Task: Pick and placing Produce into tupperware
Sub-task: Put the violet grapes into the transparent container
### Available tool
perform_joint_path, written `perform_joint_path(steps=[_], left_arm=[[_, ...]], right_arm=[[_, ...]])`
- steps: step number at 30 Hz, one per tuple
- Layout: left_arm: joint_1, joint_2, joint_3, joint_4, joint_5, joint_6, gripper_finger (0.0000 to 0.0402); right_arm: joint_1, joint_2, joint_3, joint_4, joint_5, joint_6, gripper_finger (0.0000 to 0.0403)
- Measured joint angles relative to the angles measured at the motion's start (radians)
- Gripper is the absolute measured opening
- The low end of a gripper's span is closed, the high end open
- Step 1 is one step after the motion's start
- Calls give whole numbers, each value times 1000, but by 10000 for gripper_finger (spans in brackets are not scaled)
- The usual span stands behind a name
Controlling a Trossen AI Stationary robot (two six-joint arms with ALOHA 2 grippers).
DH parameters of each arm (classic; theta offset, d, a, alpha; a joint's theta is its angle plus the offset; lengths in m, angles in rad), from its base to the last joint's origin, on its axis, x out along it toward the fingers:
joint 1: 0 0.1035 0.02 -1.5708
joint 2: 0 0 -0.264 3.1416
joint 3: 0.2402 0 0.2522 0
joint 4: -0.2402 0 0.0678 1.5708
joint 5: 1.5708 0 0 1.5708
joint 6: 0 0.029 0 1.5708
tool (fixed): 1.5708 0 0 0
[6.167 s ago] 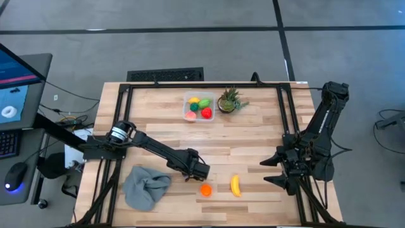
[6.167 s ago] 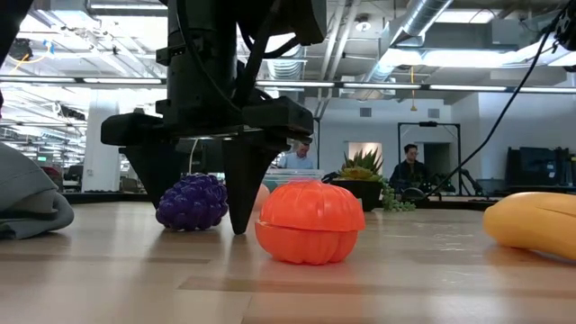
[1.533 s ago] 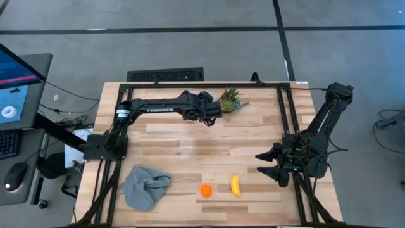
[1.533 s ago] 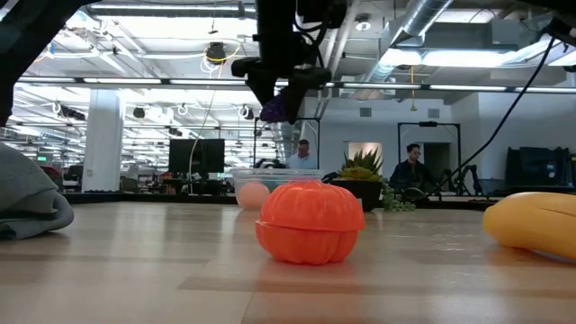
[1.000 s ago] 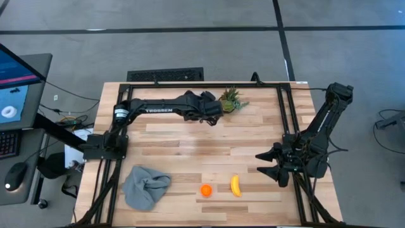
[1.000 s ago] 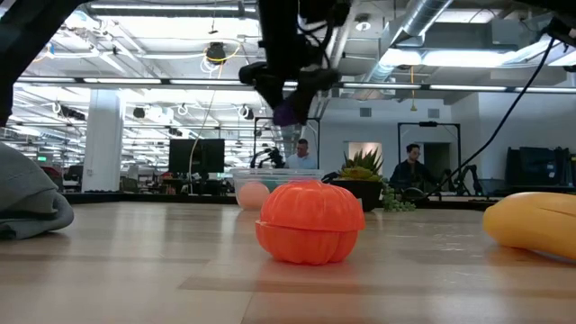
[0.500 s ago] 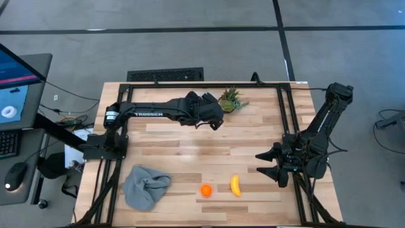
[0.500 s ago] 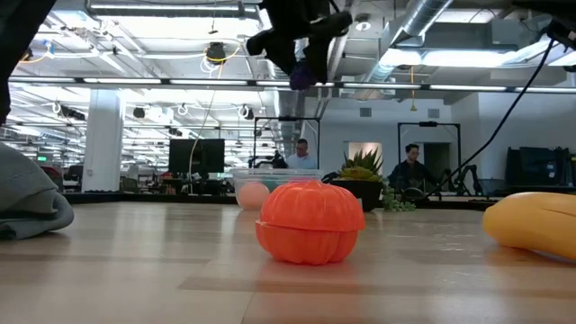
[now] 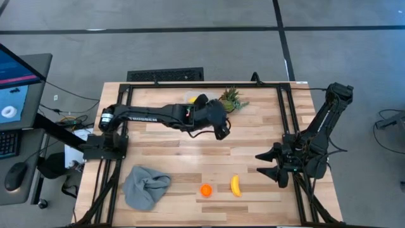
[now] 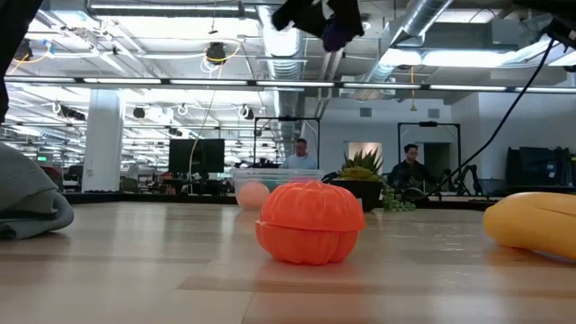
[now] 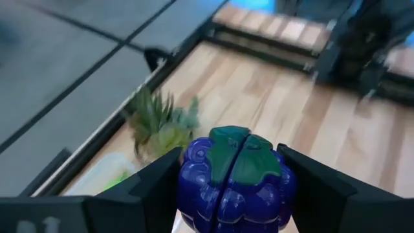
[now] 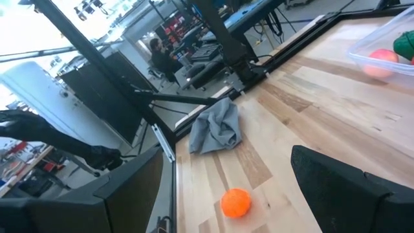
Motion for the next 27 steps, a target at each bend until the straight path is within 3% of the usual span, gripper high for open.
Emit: perform_joint_path(steps=[11,27], left_arm=[[21,-16,0,127,46,88,226],[96,-21,0,385,331,198,226]], right_arm=[[0,0,0,8,-27,1,363],[0,0,0,5,-27,10,363]])
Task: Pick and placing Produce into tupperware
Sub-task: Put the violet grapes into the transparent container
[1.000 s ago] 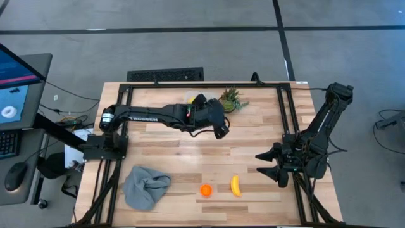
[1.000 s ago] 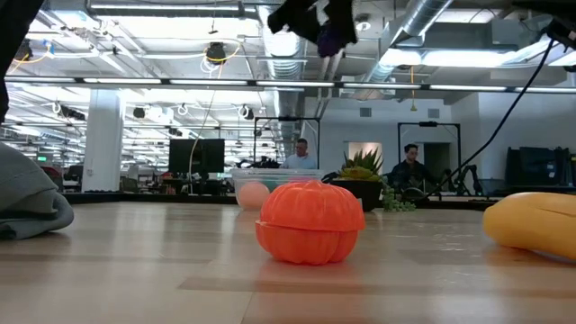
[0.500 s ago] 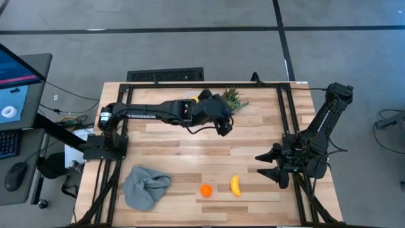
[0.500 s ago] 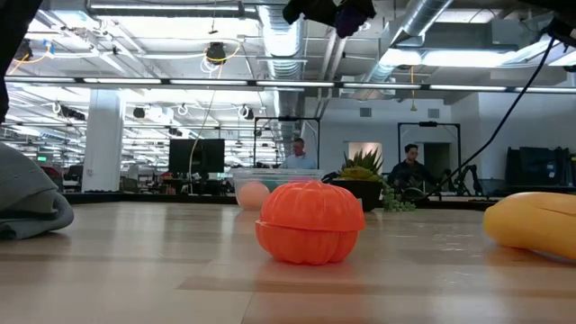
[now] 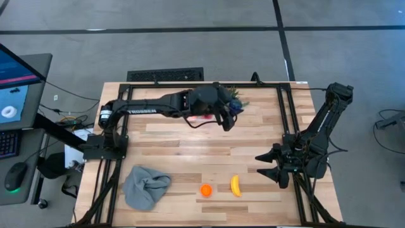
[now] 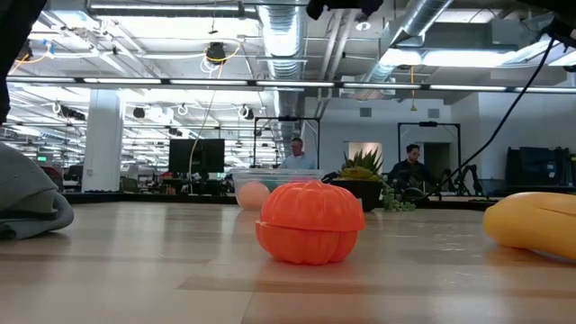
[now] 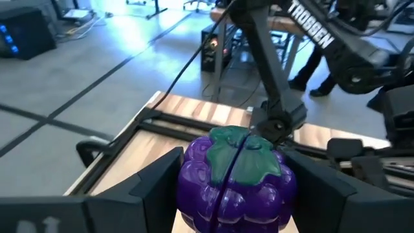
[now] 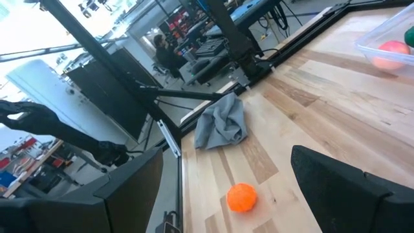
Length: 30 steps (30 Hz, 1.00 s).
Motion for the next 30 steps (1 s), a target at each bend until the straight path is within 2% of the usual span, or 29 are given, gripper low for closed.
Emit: perform_joint_path(steps=[16,22,30], left_arm=[[88,-46,-1,83,147,44,226],[127,-81,0,64,167,70,226],[179,-144,0,96,260,92,226]], right_arm=[[-3,0,0,-9,4,35,363],[-25,0,0,-10,4,43,363],[-59,0,0,-8,4,43,363]])
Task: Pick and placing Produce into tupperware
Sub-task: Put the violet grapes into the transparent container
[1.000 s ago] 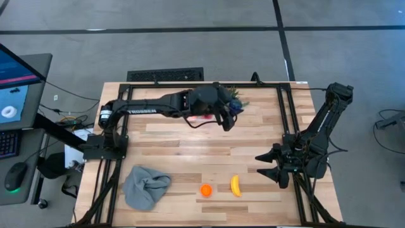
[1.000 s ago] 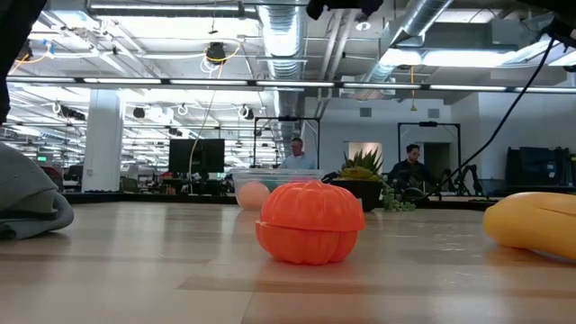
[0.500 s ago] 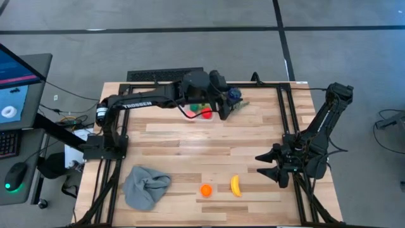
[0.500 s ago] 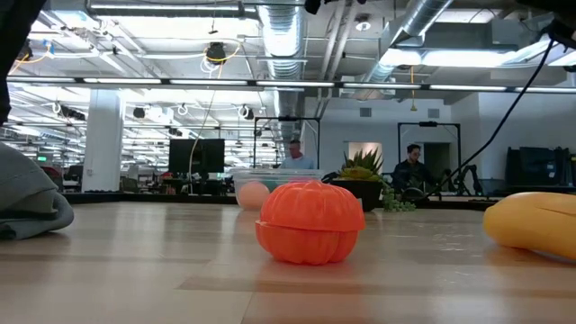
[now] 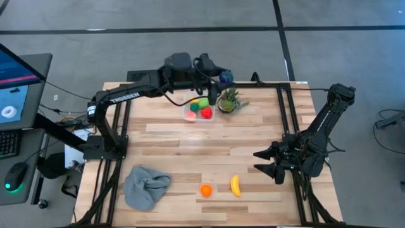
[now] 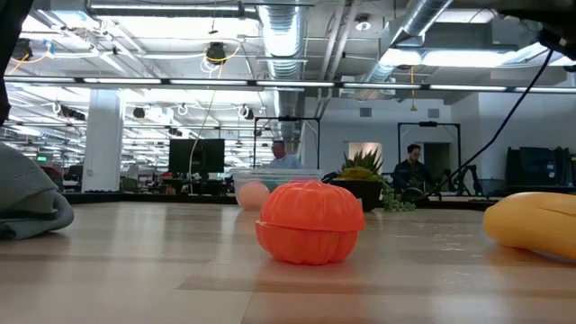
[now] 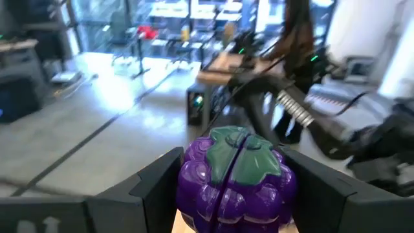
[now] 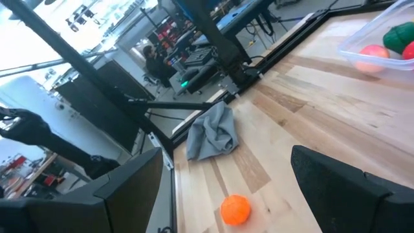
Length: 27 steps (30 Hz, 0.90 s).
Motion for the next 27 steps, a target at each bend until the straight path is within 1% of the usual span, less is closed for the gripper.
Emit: perform_joint_path(steps=[7,12,14,18,21,24,27], left_arm=[[37,-37,0,66,189,-6,226],[46,-53,0,52,246,-6,226],[51,-63,0,54,243,5,226],[82,-113,0,-25,170,36,226],[104,-159,-21,-75,140,53,226],[124,-227,-109,-57,130,50,226],[138,-307,-257,-8,81,20,226]], right_arm=[[-42,0,0,-3,-1,-5,363],[-64,0,0,-3,-3,-7,363],[-68,0,0,-3,-3,-7,363],[-68,0,0,-3,-4,-3,363],[-71,0,0,0,-4,-2,363],[-83,0,0,-1,-4,-3,363],[-104,0,0,-3,-3,-10,363]])
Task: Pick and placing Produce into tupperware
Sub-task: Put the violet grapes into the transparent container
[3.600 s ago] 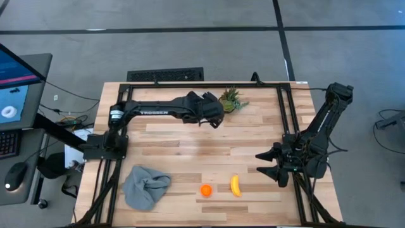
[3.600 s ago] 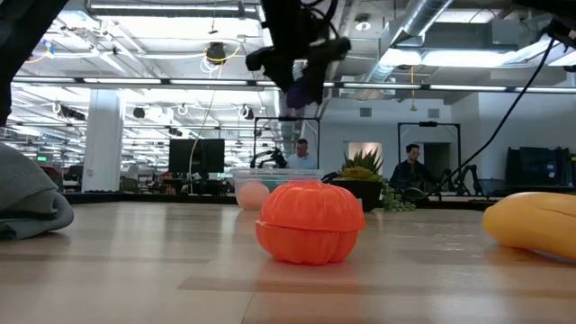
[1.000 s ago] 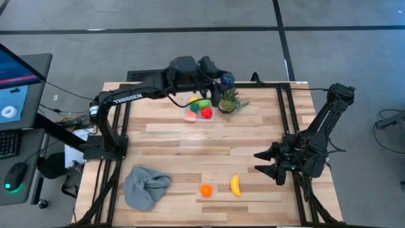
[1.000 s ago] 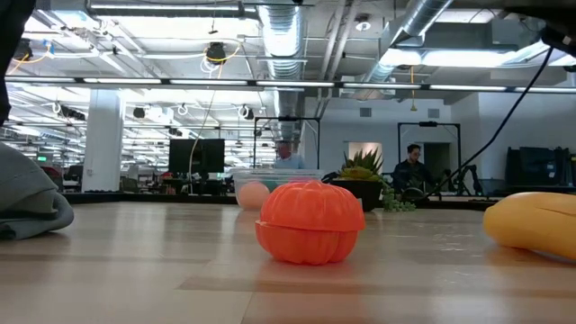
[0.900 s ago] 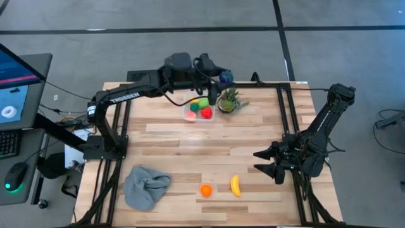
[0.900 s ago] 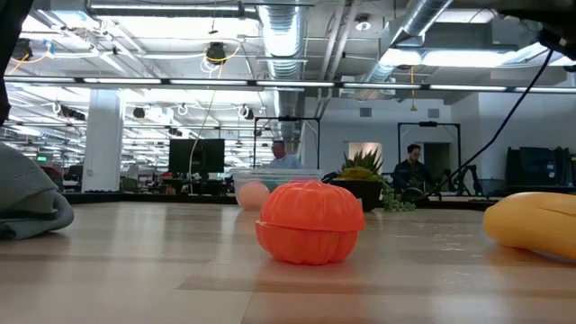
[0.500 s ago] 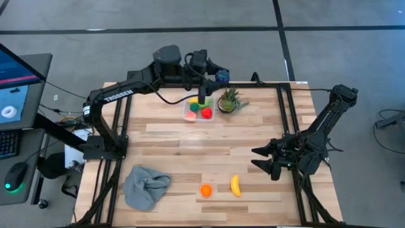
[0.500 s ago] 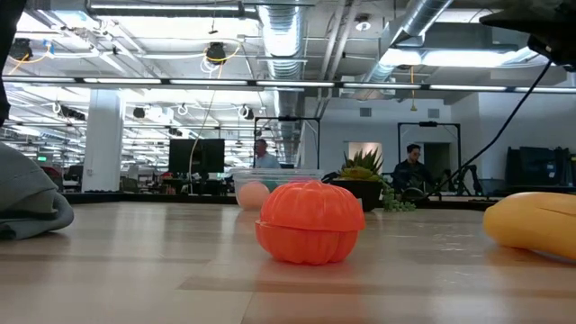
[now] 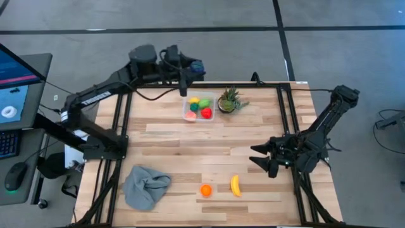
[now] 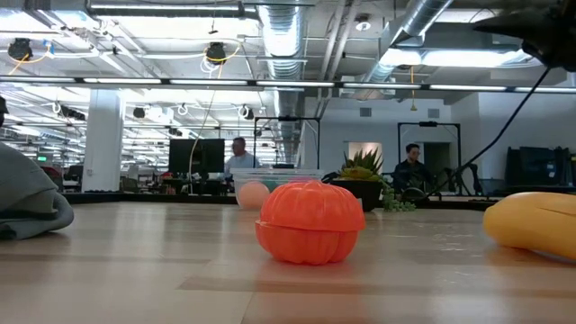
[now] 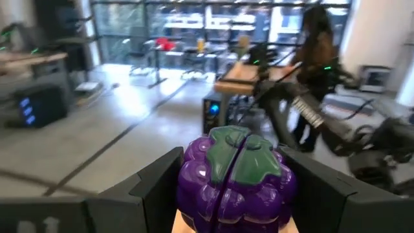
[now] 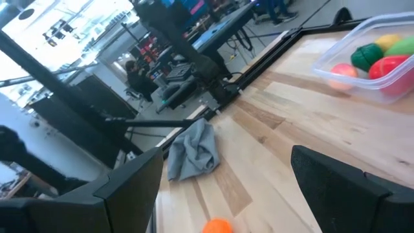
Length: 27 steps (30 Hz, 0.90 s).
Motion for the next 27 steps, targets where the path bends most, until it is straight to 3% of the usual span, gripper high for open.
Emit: perform_joint_path(steps=[6,12,27], left_arm=[[9,-156,-366,209,-106,-83,226],[44,-255,-640,331,-183,-190,226],[137,-274,-906,447,-159,-271,226]], right_arm=[[-55,0,0,-10,-28,-1,363],[-128,0,0,-14,-126,1,363],[-277,0,0,3,-236,8,363]])
